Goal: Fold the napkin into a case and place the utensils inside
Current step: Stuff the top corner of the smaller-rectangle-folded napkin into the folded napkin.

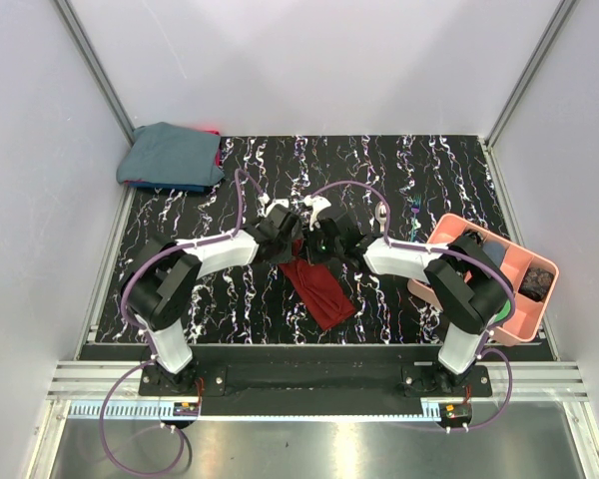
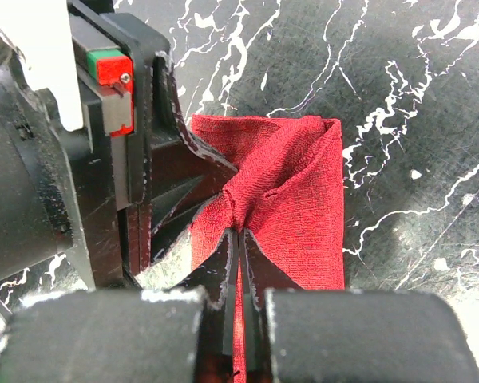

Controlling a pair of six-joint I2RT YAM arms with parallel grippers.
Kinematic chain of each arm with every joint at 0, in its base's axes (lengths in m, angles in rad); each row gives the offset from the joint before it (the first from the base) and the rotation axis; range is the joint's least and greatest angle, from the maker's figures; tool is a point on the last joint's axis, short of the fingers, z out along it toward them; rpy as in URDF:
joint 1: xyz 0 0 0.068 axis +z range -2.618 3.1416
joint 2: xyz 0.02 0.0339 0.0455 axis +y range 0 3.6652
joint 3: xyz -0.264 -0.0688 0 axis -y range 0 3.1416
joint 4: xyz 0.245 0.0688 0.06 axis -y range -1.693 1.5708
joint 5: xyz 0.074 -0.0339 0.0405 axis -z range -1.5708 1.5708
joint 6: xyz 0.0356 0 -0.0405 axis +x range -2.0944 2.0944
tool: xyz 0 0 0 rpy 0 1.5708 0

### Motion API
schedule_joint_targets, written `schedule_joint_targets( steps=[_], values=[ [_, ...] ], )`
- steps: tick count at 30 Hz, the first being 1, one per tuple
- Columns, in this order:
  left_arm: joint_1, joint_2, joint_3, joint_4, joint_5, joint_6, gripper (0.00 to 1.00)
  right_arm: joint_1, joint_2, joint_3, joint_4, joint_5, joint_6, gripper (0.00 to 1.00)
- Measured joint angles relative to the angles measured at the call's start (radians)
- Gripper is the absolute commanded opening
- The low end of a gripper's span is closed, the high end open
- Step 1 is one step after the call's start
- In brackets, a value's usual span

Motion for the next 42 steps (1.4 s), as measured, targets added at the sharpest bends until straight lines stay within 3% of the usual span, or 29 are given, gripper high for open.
schedule_joint_targets(
  steps=[3, 15, 36, 39, 42],
  values=[
    [0.0, -0.002, 0.0, 0.0, -0.011, -0.002, 0.0, 0.0, 0.0, -0.002, 0.004, 0.0, 0.001, 0.0],
    [0.002, -0.197, -0.153, 0.103, -0.029, -0.037, 0.0, 0.0, 0.008, -0.003, 0.027, -0.069, 0.069, 0.0],
    [0.017, -0.274, -0.314, 0.274, -0.026, -0.084, 0.0, -0.006, 0.228, 0.067, 0.165, -0.289, 0.286, 0.0],
    [0.021, -0.276, -0.319, 0.277, -0.026, -0.094, 0.0, -0.012, 0.231, 0.068, 0.17, -0.312, 0.302, 0.04],
    [0.027, -0.276, -0.319, 0.281, -0.025, -0.101, 0.0, -0.029, 0.229, 0.062, 0.172, -0.343, 0.317, 0.16]
  ],
)
